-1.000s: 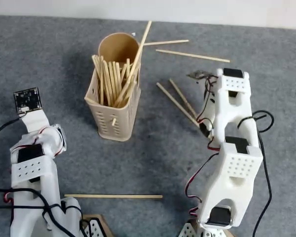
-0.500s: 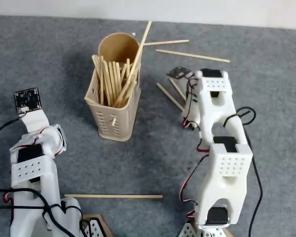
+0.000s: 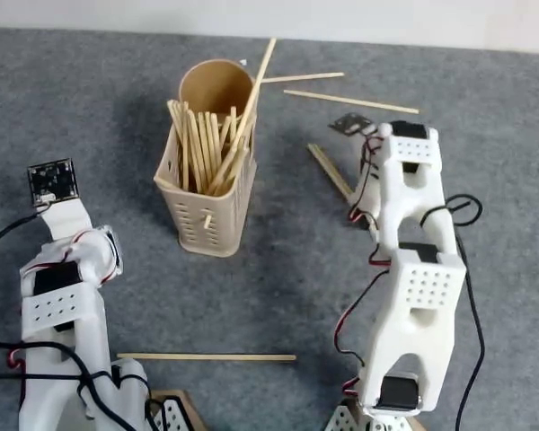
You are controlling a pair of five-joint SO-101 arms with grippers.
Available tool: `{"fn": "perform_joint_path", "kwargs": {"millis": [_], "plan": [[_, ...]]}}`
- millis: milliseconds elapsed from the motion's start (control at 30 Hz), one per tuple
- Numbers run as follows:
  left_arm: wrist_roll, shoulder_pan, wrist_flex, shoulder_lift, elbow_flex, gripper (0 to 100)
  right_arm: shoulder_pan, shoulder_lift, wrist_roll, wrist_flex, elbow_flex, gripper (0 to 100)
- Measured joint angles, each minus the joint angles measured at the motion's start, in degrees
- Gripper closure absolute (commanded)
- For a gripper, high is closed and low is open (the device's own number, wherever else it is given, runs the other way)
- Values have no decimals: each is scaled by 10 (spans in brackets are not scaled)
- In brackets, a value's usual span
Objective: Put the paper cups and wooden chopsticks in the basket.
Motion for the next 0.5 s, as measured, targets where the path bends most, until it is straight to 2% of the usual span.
{"fn": "perform_joint_path", "kwargs": {"millis": [133, 300, 400, 500], "plan": [[0, 0, 0, 0, 0, 853, 8, -41, -63, 19, -28, 993], [0, 0, 0, 0, 0, 853, 4, -189, -149, 21, -35, 993], [0, 0, 0, 0, 0, 853, -45, -309, -207, 18, -35, 993], [0, 0, 0, 0, 0, 853, -129, -430, -270, -25, -35, 993]]}}
